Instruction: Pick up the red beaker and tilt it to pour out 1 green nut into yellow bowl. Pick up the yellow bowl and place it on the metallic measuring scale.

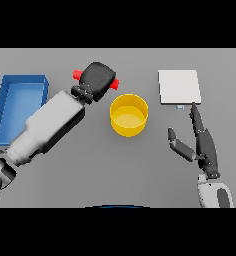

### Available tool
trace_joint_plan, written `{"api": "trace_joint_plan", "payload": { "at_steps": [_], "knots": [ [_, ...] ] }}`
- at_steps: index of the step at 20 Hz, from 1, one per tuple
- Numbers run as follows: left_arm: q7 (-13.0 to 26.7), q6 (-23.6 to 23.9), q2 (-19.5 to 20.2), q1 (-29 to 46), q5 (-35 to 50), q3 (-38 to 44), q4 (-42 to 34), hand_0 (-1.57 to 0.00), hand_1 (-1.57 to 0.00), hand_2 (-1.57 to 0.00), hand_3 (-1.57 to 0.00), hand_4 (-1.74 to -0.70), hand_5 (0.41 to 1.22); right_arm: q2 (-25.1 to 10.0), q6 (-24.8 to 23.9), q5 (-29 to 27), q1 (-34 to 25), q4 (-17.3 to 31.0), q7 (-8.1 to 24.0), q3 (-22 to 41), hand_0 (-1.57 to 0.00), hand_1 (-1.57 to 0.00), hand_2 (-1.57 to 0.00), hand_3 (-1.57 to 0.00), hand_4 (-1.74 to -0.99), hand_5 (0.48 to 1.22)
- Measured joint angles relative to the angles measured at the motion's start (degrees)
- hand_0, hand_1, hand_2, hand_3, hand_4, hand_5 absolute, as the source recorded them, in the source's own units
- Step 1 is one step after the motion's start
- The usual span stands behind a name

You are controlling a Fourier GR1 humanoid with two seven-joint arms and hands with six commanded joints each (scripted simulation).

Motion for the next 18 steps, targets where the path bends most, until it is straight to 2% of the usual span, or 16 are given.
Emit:
{"api": "trace_joint_plan", "payload": {
  "at_steps": [2, 4, 5, 8, 11, 14, 15, 18],
  "knots": [
    [-1.97, -1.56, -0.35, -2.29, -1.93, -3.27, 1.01, -1.57, -1.57, -1.57, -1.38, -1.71, 1.217, 0.34, -0.25, -0.07, 0.22, 0.20, -0.63, -0.06, 0.00, 0.00, 0.00, 0.00, -1.295, 0.664],
    [-4.33, -3.00, -0.47, -4.29, -3.82, -6.69, 2.85, -1.57, -1.57, -1.57, -1.45, -1.72, 1.218, 1.21, -0.62, -0.69, -0.85, 1.32, 0.45, -0.39, 0.00, 0.00, 0.00, 0.00, -1.294, 0.653],
    [-5.36, -3.02, -0.85, -5.57, -4.72, -8.08, 3.83, -1.57, -1.57, -1.57, -1.47, -1.73, 1.219, 1.76, -0.65, -0.75, -0.75, 1.15, -0.39, -0.06, 0.00, 0.00, 0.00, 0.00, -1.291, 0.648],
    [-6.36, -5.12, -1.51, -7.79, -7.70, -13.10, 5.64, -1.57, -1.57, -1.57, -1.52, -1.73, 1.220, 2.07, -1.33, -0.56, -1.15, 1.77, -0.34, -0.35, 0.00, 0.00, 0.00, 0.00, -1.291, 0.634],
    [-7.19, -7.24, -1.36, -9.69, -9.67, -16.96, 6.65, -1.57, -1.57, -1.57, -1.55, -1.74, 1.220, 1.86, -1.51, 0.01, 0.35, 1.43, -2.09, -0.18, 0.00, 0.00, 0.00, 0.00, -1.288, 0.627],
    [-8.64, -7.76, -1.62, -12.40, -11.53, -20.36, 7.53, -1.57, -1.57, -1.57, -1.56, -1.74, 1.221, 1.99, -1.81, 0.60, -0.60, 1.82, 0.34, 0.02, 0.00, 0.00, 0.00, 0.00, -1.276, 0.600],
    [-9.47, -7.38, -1.51, -13.14, -11.86, -21.15, 7.97, -1.57, -1.57, -1.57, -1.56, -1.74, 1.221, 1.90, -1.81, 1.14, 0.32, 1.94, -0.55, 0.33, 0.00, 0.00, 0.00, 0.00, -1.276, 0.593],
    [-9.77, -7.84, -2.59, -15.69, -13.51, -24.07, 10.97, -1.57, -1.57, -1.57, -1.57, -1.74, 1.221, 1.50, -2.32, 1.43, -0.77, 1.80, 0.80, -0.10, 0.00, 0.00, 0.00, 0.00, -1.250, 0.583]
  ]
}}
